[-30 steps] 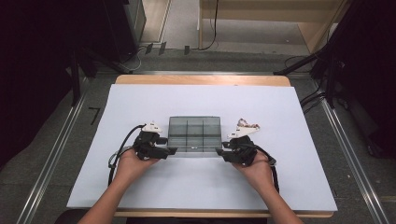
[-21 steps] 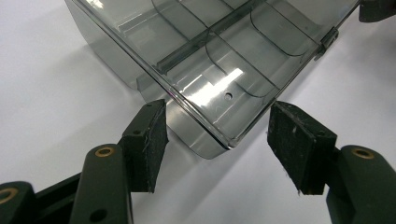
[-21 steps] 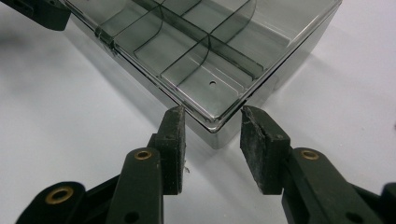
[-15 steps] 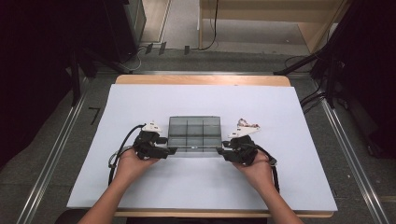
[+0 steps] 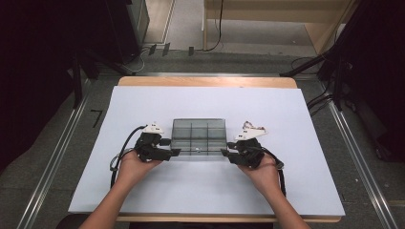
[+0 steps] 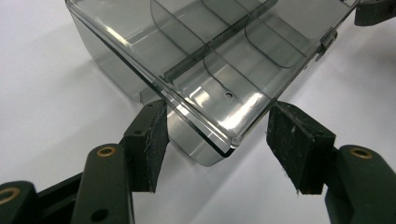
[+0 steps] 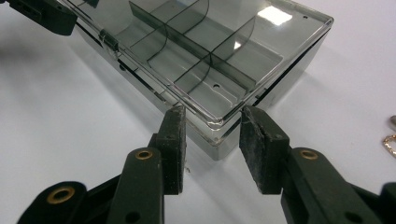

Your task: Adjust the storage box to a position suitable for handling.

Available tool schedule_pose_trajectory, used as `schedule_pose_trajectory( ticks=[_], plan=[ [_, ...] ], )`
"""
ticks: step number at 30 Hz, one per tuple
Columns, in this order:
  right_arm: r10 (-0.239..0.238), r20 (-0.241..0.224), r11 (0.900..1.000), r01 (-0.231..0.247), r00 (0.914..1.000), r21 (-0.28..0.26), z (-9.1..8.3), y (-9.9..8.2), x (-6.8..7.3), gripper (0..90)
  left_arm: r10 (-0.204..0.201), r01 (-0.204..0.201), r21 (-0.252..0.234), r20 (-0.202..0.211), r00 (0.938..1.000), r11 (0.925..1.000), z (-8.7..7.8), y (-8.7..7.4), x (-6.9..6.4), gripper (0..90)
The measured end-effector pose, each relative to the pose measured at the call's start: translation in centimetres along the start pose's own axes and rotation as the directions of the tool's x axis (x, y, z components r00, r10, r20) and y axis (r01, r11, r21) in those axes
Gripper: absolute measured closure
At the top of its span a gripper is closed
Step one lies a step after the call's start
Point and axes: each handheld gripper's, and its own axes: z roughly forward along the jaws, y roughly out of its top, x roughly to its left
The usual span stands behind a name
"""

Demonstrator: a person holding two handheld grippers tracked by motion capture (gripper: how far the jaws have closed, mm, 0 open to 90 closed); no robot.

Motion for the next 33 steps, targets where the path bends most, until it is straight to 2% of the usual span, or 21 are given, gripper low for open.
schedule_pose_trajectory(
  ticks=[12, 18, 24, 33],
  plan=[
    [-0.019, 0.016, 0.9995, 0.019, 0.9997, -0.026, -0.5, 0.4, 0.1, 61.3, 0.031, -0.032, -0.024, -0.027, 0.9991, 0.9992, -0.8, 0.6, -0.2, 36.7],
    [-0.026, 0.019, 0.9986, 0.027, 0.9995, -0.045, -0.7, 0.6, 0.0, 61.1, 0.040, -0.041, -0.042, -0.024, 0.9989, 0.9983, -1.0, 0.9, -0.3, 36.5],
    [-0.022, 0.018, 0.9977, 0.023, 0.9996, -0.064, -0.9, 1.0, -0.1, 59.9, 0.030, -0.031, -0.063, -0.016, 0.9994, 0.9975, -1.3, 1.1, -0.1, 36.4],
    [-0.022, 0.015, 0.9974, 0.023, 0.9997, -0.069, -1.2, 1.6, -0.2, 59.5, 0.044, -0.044, -0.060, -0.003, 0.9990, 0.9973, -1.7, 1.7, 0.1, 37.2]
  ],
)
